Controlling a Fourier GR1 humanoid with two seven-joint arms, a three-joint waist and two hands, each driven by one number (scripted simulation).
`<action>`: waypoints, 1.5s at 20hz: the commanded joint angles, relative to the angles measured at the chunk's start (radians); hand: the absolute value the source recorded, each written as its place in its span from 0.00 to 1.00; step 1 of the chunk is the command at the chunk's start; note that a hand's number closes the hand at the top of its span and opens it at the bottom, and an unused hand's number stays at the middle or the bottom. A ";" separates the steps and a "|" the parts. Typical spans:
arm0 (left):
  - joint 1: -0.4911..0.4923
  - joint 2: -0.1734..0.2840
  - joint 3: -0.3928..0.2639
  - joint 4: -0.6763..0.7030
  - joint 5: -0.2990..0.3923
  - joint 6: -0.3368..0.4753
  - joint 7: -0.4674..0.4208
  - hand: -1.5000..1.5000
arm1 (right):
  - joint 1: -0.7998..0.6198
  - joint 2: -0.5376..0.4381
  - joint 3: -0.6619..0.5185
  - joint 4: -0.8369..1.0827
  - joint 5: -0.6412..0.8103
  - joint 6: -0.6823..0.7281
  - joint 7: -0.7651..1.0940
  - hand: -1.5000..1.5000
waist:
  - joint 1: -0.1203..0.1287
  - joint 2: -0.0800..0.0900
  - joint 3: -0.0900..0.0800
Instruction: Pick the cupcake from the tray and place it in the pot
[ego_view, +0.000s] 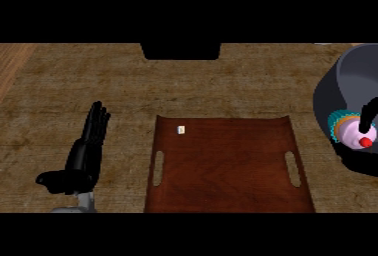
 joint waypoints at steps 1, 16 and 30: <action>0.009 0.019 0.013 -0.015 0.007 -0.017 -0.003 0.50 | -0.098 -0.073 -0.137 0.229 -0.059 -0.060 -0.093 1.00 | 0.006 0.001 0.000; -0.014 -0.012 -0.003 0.044 -0.018 -0.007 -0.040 0.50 | -0.309 -0.334 -0.269 0.977 -0.128 -0.145 -0.445 1.00 | 0.010 0.004 0.001; -0.012 -0.008 -0.018 -0.046 -0.001 -0.019 0.046 0.50 | -0.463 -0.428 -0.247 1.626 -0.001 -0.218 -0.527 0.00 | 0.031 0.010 0.003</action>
